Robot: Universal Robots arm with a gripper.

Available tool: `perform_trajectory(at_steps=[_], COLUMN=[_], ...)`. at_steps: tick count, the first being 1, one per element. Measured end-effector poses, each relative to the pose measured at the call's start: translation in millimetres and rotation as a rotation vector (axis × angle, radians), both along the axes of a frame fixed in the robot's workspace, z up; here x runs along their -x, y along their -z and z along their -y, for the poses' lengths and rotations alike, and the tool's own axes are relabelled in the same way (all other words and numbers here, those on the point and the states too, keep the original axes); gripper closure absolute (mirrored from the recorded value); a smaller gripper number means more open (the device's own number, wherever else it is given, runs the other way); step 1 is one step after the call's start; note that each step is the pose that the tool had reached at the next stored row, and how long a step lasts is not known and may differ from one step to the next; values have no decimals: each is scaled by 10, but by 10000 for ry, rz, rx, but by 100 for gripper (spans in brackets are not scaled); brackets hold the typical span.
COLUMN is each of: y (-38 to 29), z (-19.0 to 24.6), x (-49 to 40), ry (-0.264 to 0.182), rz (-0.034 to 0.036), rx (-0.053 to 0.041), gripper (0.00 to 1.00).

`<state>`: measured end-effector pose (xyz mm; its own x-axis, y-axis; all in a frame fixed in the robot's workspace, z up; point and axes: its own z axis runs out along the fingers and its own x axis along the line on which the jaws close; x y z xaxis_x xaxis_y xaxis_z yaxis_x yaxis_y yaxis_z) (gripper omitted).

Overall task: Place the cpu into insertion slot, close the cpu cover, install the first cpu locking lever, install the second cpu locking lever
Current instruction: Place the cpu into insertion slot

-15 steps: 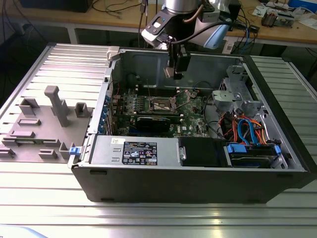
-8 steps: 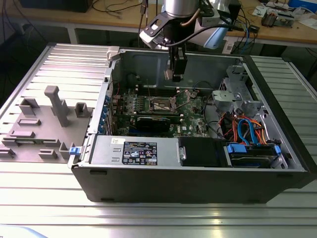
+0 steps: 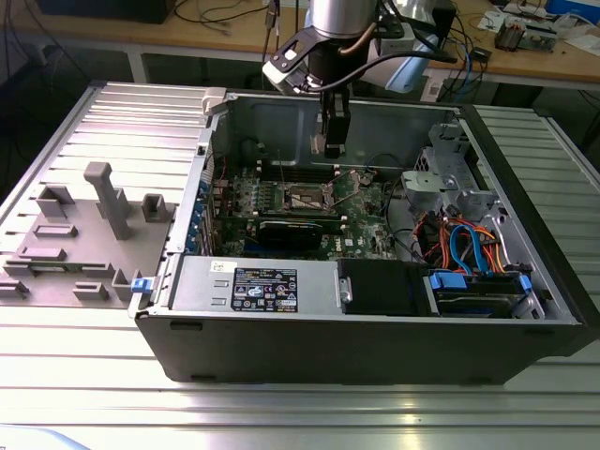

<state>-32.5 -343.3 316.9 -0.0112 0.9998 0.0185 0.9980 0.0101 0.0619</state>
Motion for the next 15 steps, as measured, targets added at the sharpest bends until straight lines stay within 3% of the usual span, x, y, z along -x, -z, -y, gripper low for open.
perform_trajectory(at_steps=[10, 15], y=[3, 37], z=[0, 0], x=[0, 0], ry=[20, 451], rz=[-1, -1], rx=[3, 4], gripper=[46, 46])
